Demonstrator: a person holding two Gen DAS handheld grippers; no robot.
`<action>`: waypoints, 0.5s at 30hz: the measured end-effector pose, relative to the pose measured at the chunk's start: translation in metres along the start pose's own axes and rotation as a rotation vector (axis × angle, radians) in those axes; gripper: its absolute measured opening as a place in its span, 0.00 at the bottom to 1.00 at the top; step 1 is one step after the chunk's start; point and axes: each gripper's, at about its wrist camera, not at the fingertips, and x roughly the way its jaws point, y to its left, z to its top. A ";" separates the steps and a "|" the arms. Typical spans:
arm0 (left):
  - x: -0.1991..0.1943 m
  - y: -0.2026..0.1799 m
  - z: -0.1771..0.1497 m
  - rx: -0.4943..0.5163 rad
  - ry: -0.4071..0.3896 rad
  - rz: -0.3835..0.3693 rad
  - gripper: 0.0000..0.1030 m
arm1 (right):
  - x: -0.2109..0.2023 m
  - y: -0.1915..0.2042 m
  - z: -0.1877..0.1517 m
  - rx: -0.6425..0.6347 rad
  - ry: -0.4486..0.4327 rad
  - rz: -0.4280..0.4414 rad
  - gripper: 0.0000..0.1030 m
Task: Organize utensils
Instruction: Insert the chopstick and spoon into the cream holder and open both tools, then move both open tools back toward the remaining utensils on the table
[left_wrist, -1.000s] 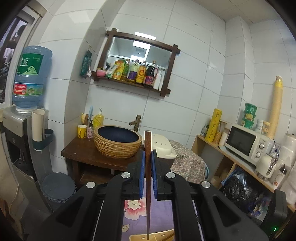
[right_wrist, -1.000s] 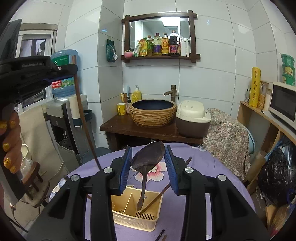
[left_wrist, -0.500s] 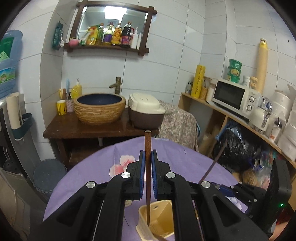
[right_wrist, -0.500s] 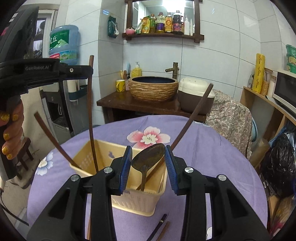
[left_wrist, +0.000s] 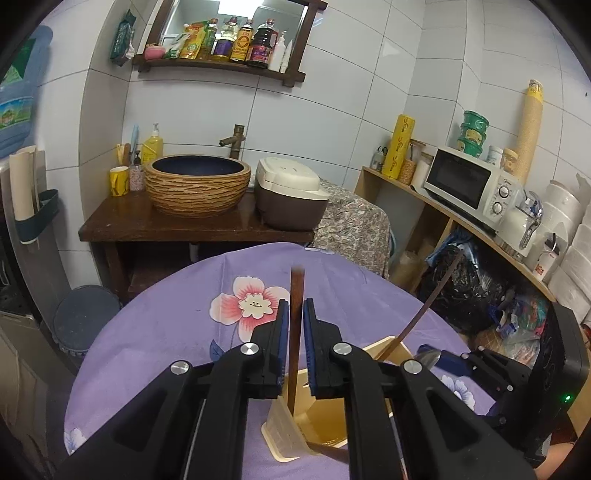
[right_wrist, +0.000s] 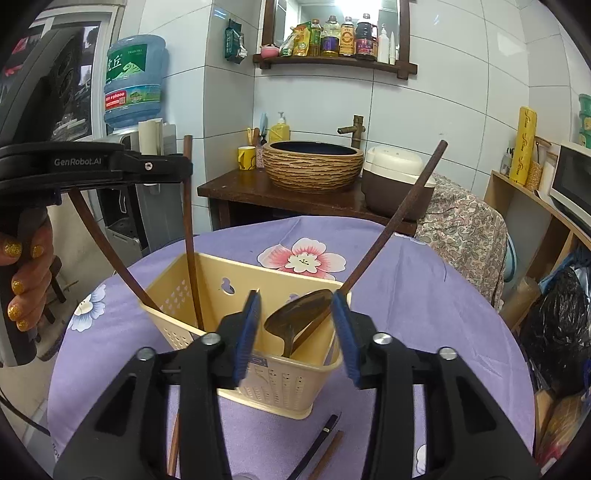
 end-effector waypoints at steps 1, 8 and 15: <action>-0.003 -0.001 0.000 -0.001 -0.007 0.012 0.34 | -0.002 0.000 0.000 0.002 -0.011 0.002 0.58; -0.041 -0.001 -0.008 -0.043 -0.094 0.078 0.68 | -0.032 -0.002 -0.008 -0.008 -0.080 -0.050 0.59; -0.081 -0.019 -0.063 -0.007 -0.099 0.235 0.79 | -0.071 -0.007 -0.046 -0.022 -0.058 -0.058 0.59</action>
